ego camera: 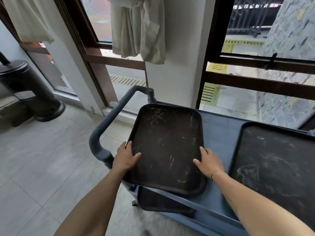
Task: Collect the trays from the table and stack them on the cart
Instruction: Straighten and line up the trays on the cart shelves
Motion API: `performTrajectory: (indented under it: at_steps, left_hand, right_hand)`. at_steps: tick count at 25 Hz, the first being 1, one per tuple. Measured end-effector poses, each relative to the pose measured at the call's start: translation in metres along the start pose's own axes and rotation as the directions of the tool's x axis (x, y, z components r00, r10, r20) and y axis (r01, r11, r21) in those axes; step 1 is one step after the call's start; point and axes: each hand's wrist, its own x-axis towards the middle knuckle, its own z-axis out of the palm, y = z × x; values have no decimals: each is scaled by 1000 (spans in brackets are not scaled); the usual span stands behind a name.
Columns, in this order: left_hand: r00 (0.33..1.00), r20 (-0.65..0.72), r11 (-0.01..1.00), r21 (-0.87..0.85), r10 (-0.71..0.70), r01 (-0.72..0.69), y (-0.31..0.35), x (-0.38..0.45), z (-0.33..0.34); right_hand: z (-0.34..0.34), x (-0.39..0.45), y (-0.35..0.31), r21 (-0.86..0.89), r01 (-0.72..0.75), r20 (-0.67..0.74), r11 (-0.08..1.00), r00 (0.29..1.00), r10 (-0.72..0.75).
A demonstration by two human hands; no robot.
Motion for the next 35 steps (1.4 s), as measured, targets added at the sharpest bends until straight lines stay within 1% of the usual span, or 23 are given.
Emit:
performTrajectory:
  at_steps: [4, 7, 10, 12, 15, 18, 25, 29, 32, 35]
  left_hand:
    - [1000, 6, 999, 37, 3, -3, -2, 21, 4]
    - [997, -26, 996, 60, 68, -67, -7, 32, 1]
    - [997, -27, 996, 51, 77, -76, -11, 39, -4]
    - [997, 1, 996, 42, 74, -74, -12, 44, -7]
    - [995, 43, 995, 22, 91, -92, -14, 52, -11]
    - [990, 65, 992, 20, 125, -127, -16, 58, -11]
    - [975, 107, 980, 5, 196, -198, -9, 73, -4]
    - [969, 140, 977, 39, 204, -211, -6, 82, -1]
    - [963, 132, 958, 139, 234, -251, -1, 86, -2]
    - [958, 122, 932, 229, 260, -282, 7, 85, 1]
  right_hand:
    - [7, 9, -2, 64, -54, -51, 996, 997, 57]
    - [14, 13, -5, 104, -115, -69, 988, 990, 122]
    - [16, 17, -6, 101, -169, -75, 980, 981, 177]
    - [17, 22, -4, 59, -191, -75, 980, 978, 195]
    - [14, 30, -1, -11, -186, -34, 983, 982, 185]
    - [17, 31, -6, -36, -229, -19, 973, 973, 229]
    - [20, 21, -4, 50, -307, -57, 951, 949, 309]
    - [22, 19, -1, 97, -329, -55, 939, 940, 335]
    - [23, 17, 0, 114, -361, -72, 926, 926, 370]
    - [24, 15, 2, 93, -381, -83, 920, 918, 388]
